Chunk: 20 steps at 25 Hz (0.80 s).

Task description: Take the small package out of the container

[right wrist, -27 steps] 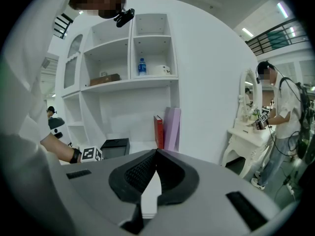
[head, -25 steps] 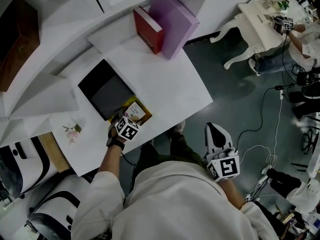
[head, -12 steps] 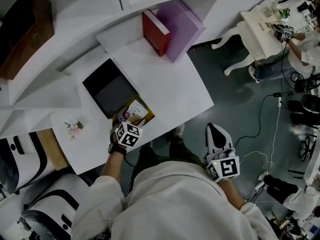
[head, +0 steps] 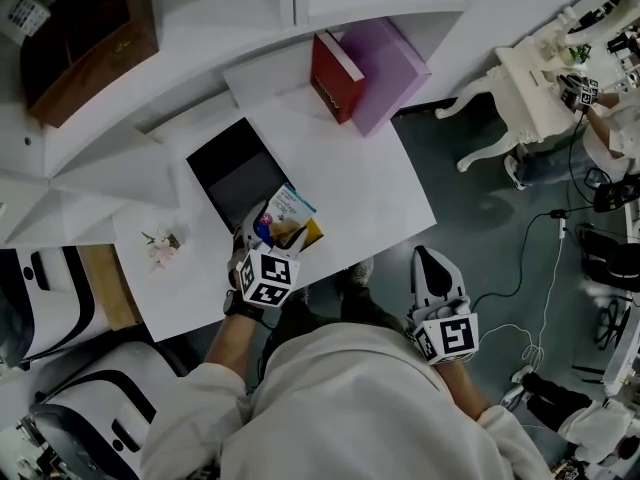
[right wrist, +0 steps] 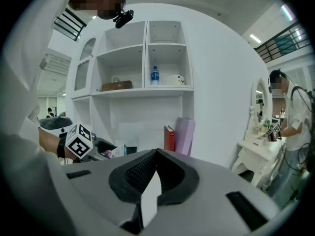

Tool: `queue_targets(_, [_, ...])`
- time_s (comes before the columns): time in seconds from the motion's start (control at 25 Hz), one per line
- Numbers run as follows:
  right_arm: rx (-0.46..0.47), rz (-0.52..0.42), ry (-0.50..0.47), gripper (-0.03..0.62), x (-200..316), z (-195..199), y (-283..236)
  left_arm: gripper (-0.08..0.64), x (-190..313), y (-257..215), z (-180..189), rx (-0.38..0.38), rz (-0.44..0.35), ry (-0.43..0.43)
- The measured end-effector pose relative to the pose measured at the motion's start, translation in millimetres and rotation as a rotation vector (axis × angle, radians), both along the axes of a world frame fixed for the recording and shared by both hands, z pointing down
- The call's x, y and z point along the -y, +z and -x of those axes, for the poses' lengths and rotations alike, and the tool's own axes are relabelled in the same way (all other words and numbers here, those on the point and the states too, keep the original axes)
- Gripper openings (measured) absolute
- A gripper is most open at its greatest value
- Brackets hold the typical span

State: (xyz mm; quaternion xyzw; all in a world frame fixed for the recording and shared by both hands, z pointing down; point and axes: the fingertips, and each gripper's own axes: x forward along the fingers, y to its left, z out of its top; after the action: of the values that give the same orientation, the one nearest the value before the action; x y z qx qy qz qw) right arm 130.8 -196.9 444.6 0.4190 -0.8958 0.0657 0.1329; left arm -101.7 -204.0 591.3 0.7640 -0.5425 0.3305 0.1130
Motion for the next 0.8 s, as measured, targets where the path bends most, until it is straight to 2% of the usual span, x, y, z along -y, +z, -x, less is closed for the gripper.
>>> queue_targets(0.4, [0.023, -0.056, -0.054, 0.025, 2, 27, -21, 0.4, -3, -106, 10, -0.05, -0.248, -0.089])
queue_targets(0.8, [0.045, -0.102, -0.095, 0.025, 7, 49, -40, 0.4, -16, -196, 17, -0.029, -0.465, -0.143])
